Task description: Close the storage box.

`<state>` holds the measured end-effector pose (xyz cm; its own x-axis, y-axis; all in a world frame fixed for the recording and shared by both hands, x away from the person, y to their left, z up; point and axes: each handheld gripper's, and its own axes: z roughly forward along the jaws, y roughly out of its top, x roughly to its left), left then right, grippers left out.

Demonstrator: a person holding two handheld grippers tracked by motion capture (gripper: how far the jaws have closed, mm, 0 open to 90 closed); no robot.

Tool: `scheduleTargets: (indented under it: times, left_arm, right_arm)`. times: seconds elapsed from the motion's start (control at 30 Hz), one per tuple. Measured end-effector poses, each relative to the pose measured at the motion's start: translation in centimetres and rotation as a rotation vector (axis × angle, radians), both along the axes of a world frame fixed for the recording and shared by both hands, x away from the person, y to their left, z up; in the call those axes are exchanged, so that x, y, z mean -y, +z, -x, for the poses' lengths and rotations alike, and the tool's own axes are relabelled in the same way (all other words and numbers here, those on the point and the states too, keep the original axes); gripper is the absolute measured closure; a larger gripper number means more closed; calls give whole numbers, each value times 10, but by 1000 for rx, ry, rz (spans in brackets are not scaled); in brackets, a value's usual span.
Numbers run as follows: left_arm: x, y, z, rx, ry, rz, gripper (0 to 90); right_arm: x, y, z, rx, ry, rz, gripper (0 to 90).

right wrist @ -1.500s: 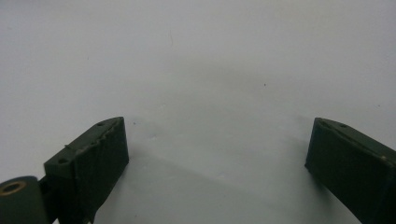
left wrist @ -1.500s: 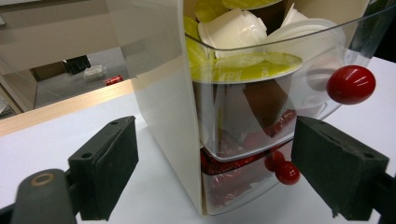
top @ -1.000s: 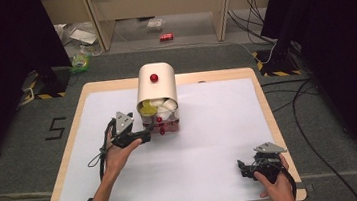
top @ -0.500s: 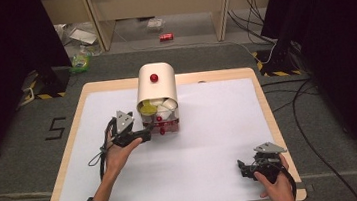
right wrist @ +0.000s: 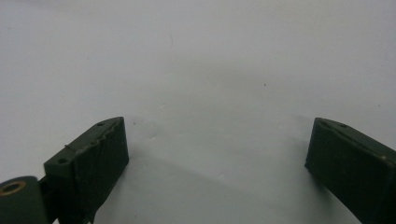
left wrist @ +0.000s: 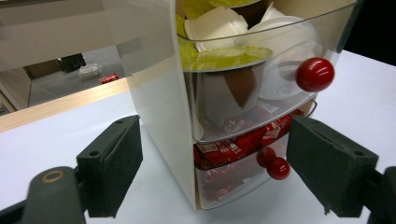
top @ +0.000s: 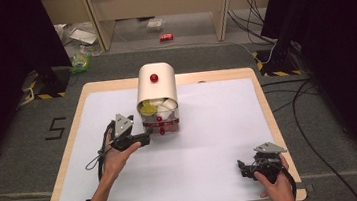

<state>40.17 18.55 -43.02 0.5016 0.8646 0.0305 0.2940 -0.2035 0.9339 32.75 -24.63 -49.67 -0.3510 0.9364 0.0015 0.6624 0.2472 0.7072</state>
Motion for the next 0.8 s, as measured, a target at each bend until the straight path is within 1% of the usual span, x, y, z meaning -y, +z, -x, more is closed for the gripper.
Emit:
scheduleTargets:
  times: [0.1, 0.2, 0.23, 0.37, 0.43, 0.63, 0.67, 0.7, 0.77, 0.8]
  left_arm:
    - [-1, 1, 3, 1, -3, 0, 178]
    - [-3, 0, 9, -11, -12, -3, 169]
    - [-3, 0, 9, -11, -12, -3, 165]
    - [-9, 2, 14, -13, -8, 9, 152]
    - [-11, 3, 18, -16, -14, 13, 151]
    - [-15, -4, 32, -33, -35, -1, 151]
    - [-16, -7, 38, -39, -46, -5, 151]
    - [-16, -7, 38, -39, -46, -5, 151]
    - [-16, -9, 43, -43, -54, -15, 151]
    - [-17, -12, 50, -46, -61, -21, 151]
  right_arm:
    - [0, 0, 0, 0, 0, 0, 60]
    - [0, 0, 0, 0, -1, 0, 60]
    - [0, 0, 0, 0, -1, 0, 60]
    - [0, 0, 0, 0, 0, 0, 60]
    - [0, 0, 0, 0, 0, 0, 60]
    - [0, 0, 0, 0, 0, 0, 60]
    - [0, 0, 0, -1, -1, 0, 60]
    - [0, 0, 0, -1, -1, 0, 60]
    - [0, 0, 0, -3, -3, -3, 60]
    - [0, 0, 0, 0, 0, 0, 60]
